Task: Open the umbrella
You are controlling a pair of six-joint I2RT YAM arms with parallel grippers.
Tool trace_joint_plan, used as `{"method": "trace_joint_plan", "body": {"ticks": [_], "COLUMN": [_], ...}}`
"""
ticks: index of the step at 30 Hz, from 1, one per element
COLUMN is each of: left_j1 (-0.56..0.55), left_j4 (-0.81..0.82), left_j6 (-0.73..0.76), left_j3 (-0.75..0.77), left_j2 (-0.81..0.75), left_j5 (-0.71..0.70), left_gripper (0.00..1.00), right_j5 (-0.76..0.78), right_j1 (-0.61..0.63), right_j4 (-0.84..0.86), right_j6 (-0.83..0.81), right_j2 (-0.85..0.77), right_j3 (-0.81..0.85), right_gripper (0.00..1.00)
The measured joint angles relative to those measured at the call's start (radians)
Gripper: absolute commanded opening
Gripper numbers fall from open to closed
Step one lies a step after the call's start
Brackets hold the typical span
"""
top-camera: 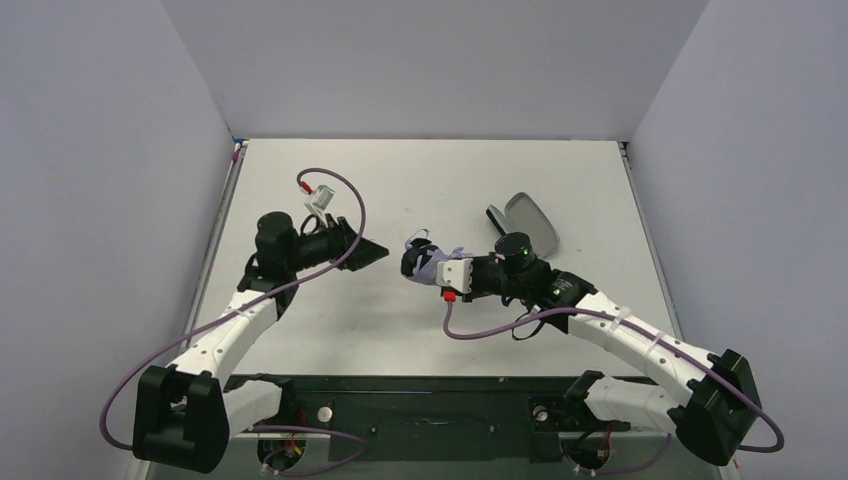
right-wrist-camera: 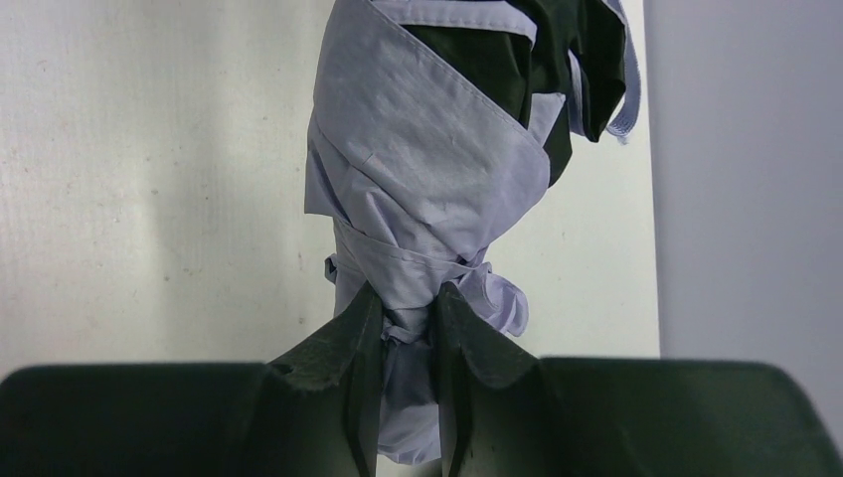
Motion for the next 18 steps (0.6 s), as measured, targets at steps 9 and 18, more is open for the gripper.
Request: {"method": "trace_joint_plan", "body": {"ticks": [9, 18], "left_j1": [-0.100, -0.141], "left_j4": [0.079, 0.130], "left_j6": [-0.087, -0.135], "left_j3": [0.053, 0.057], "left_j2": [0.027, 0.050], "left_j5": [-0.003, -0.003], "left_gripper": [0.64, 0.17], "right_j5": [0.011, 0.027], "right_j1": [0.054, 0.066], "right_j4": [0.032, 0.053], "right_j6": [-0.034, -0.034], "right_j2": [-0.047, -0.074], "right_j3": [-0.018, -0.033], "right_gripper": [0.00, 0.00]}}
